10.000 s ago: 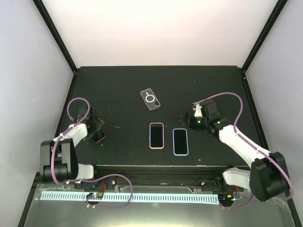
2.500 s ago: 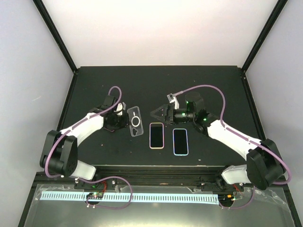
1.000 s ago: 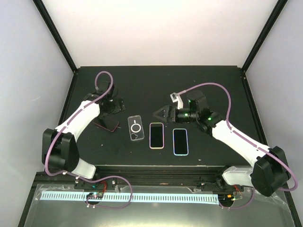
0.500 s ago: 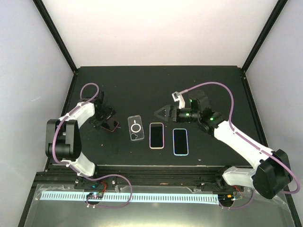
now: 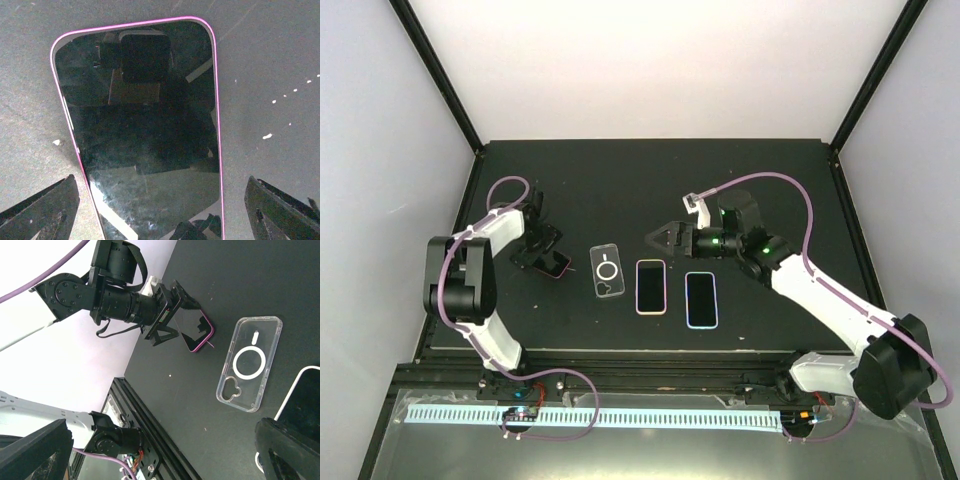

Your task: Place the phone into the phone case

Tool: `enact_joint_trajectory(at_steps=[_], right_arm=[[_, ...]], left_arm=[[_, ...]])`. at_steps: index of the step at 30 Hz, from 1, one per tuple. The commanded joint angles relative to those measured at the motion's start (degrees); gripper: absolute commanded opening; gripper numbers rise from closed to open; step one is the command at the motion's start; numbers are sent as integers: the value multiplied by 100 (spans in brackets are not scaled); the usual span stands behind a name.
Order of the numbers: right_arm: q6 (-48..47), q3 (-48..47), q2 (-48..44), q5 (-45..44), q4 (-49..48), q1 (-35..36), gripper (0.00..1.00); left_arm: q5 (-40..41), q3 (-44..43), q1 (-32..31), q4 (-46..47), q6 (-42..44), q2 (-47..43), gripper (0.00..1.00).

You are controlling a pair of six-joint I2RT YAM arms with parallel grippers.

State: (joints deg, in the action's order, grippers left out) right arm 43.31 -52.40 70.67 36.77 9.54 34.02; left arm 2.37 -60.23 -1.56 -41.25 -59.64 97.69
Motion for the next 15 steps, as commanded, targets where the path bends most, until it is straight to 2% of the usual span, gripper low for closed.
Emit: enact_joint_trajectory(at_steps=[1,5,15], right_arm=[[-114,-185,94,-56,-49,-24,100],[-140,-182,134,-73,-51,-27,100],[-143,-192,200,-65,-67,-31,100]], left_arm=[[131,-273,18,-120,-197,179,93],[190,-314,16,-92,-230,243,96],[78,-481,23,-185,-285,651,96]])
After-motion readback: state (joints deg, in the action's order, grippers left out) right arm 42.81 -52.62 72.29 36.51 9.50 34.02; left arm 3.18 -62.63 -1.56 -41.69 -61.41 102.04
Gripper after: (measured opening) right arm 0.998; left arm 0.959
